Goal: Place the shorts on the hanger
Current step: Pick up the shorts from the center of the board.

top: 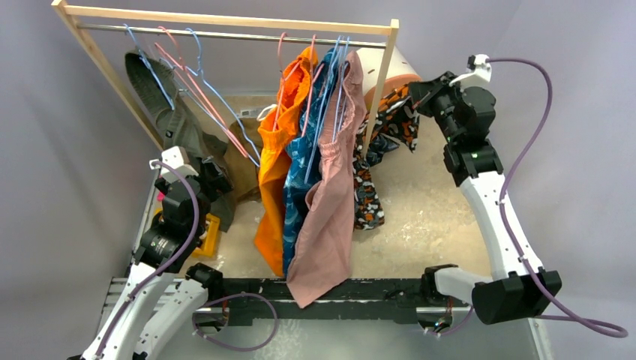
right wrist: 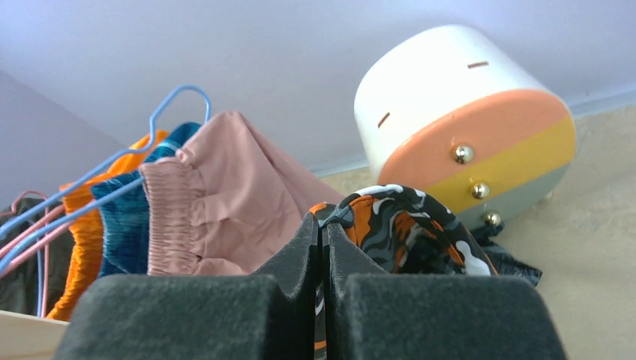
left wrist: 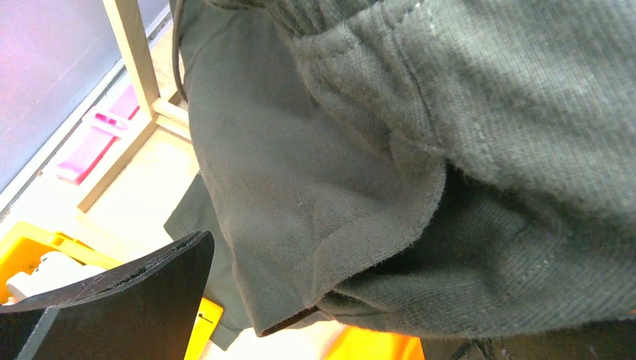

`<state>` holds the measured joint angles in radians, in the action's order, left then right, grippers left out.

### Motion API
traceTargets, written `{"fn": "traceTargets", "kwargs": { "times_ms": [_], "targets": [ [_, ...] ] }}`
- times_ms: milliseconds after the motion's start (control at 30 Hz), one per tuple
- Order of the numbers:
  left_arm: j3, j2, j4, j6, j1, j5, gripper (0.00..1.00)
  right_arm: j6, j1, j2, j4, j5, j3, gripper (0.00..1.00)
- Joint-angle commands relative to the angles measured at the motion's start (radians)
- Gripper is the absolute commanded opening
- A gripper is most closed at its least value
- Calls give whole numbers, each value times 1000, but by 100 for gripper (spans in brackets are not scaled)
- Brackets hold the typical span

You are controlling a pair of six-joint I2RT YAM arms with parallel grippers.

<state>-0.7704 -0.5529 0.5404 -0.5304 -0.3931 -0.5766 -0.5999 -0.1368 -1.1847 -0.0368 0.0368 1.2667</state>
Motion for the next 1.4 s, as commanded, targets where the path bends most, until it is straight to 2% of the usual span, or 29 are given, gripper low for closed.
{"fn": "traceTargets", "kwargs": {
  "times_ms": [0, 267, 567, 1100, 1367],
  "targets": [
    [0, 7, -31, 13, 0, -8, 95, 52, 11, 7, -76, -99, 126, 0],
    [-1, 6, -30, 13, 1, -11, 94, 83, 11, -48, -56, -142, 298, 0],
    [2, 2, -35, 15, 1, -16, 95, 136, 11, -76, -11, -293, 537, 0],
    [2, 0, -37, 14, 1, -12, 94, 195, 7, 96, -26, -464, 553, 0],
    [0, 1, -32, 12, 1, -15, 94, 258, -27, 103, -60, -570, 608, 0]
  ]
}}
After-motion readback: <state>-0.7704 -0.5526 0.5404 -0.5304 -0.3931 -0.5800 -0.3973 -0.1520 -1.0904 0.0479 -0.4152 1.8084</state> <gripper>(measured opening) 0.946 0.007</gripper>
